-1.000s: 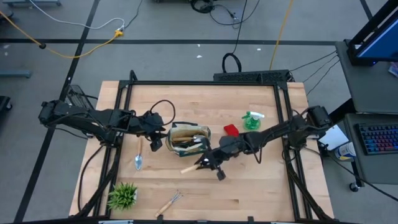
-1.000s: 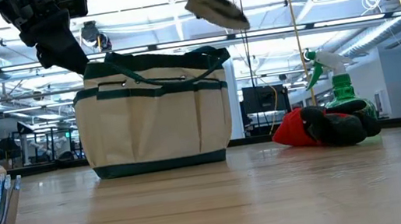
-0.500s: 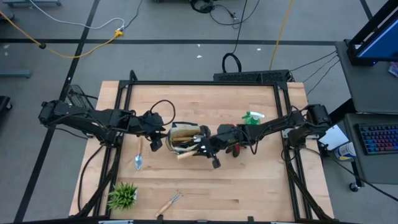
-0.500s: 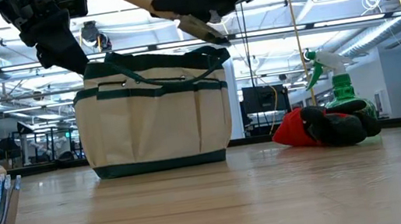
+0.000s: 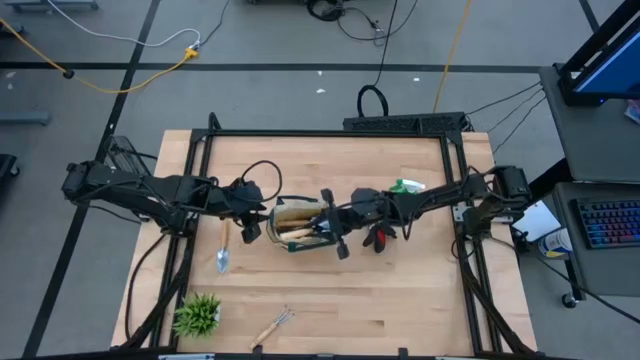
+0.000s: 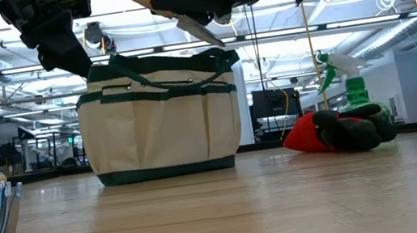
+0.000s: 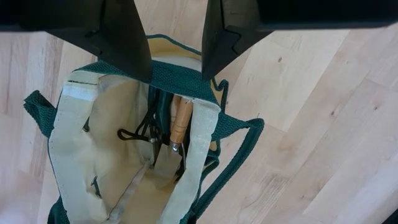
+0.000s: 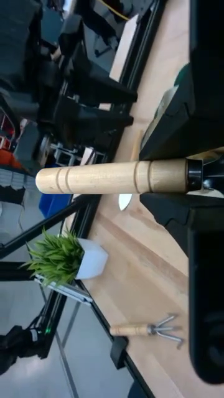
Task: Pick & Place Garden tools in Gardening bag
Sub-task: Put the right brown trowel into the green gardening bag
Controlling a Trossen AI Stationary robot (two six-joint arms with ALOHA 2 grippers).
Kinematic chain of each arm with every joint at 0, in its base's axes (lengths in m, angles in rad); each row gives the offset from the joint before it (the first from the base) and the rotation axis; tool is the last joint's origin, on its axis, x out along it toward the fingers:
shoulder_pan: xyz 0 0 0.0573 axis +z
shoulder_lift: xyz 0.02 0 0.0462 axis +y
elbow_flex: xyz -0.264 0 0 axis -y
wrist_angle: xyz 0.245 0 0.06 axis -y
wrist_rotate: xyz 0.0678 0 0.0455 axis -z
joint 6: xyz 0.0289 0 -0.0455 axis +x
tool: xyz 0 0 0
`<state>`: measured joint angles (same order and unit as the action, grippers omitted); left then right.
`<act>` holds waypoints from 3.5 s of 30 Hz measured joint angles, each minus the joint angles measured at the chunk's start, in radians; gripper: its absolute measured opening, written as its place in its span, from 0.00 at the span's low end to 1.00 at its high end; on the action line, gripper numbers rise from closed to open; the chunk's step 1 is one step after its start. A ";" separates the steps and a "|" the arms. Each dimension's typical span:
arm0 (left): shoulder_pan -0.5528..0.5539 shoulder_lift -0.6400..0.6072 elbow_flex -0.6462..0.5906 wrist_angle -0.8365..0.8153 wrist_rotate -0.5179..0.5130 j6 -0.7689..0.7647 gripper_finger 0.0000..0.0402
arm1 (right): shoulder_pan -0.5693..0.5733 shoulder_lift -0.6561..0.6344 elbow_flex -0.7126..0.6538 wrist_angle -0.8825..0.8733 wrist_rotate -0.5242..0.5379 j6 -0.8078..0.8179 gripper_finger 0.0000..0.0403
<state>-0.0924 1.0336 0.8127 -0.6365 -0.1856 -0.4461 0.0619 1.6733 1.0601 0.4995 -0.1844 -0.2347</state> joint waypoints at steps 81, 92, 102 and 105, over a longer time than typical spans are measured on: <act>0.000 0.000 0.000 0.003 0.000 0.018 0.36 | -0.069 0.127 -0.020 0.158 0.031 0.013 0.18; 0.000 0.000 0.000 0.003 0.000 0.018 0.36 | -0.069 0.128 -0.020 0.017 0.109 0.014 0.18; 0.000 0.000 0.000 0.003 0.000 0.018 0.36 | -0.086 0.127 -0.019 -0.106 0.156 0.039 0.19; 0.000 0.000 0.000 0.003 0.000 0.018 0.36 | -0.087 0.127 -0.019 -0.118 0.156 0.037 0.19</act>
<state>-0.0923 1.0339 0.8129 -0.6331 -0.1856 -0.4278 -0.0254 1.8008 1.0409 0.3814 -0.0285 -0.1974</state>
